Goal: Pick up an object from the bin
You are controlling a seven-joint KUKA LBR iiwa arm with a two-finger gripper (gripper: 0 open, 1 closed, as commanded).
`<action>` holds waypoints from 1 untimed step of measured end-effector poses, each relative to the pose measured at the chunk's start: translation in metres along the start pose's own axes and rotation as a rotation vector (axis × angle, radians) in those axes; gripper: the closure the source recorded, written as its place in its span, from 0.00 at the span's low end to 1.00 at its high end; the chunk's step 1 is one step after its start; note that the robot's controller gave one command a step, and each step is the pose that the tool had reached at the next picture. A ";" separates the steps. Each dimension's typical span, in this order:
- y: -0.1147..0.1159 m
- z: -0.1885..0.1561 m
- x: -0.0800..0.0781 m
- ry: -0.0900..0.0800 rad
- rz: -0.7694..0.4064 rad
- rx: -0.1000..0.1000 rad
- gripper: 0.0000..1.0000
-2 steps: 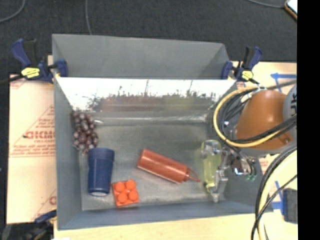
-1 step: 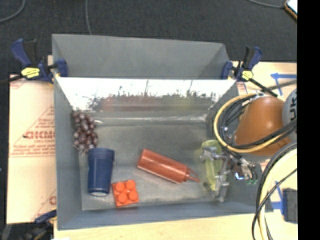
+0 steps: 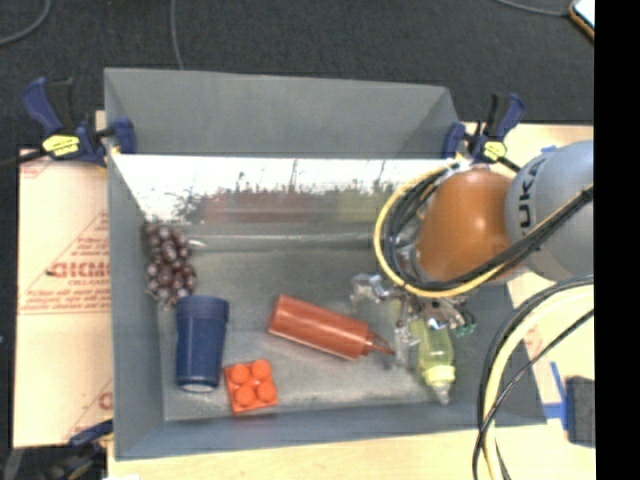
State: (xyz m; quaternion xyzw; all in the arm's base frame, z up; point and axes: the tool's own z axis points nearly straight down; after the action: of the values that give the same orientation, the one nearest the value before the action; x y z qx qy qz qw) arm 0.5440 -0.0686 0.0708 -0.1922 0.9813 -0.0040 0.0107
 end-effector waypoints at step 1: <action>-0.034 -0.001 0.057 0.012 0.212 -0.001 0.00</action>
Offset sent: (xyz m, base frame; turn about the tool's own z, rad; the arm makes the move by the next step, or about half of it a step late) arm -0.0261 -0.0217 -0.0008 0.0701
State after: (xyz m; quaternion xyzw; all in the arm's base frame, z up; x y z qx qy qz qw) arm 0.5041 -0.1218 0.0708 -0.0871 0.9962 -0.0036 0.0050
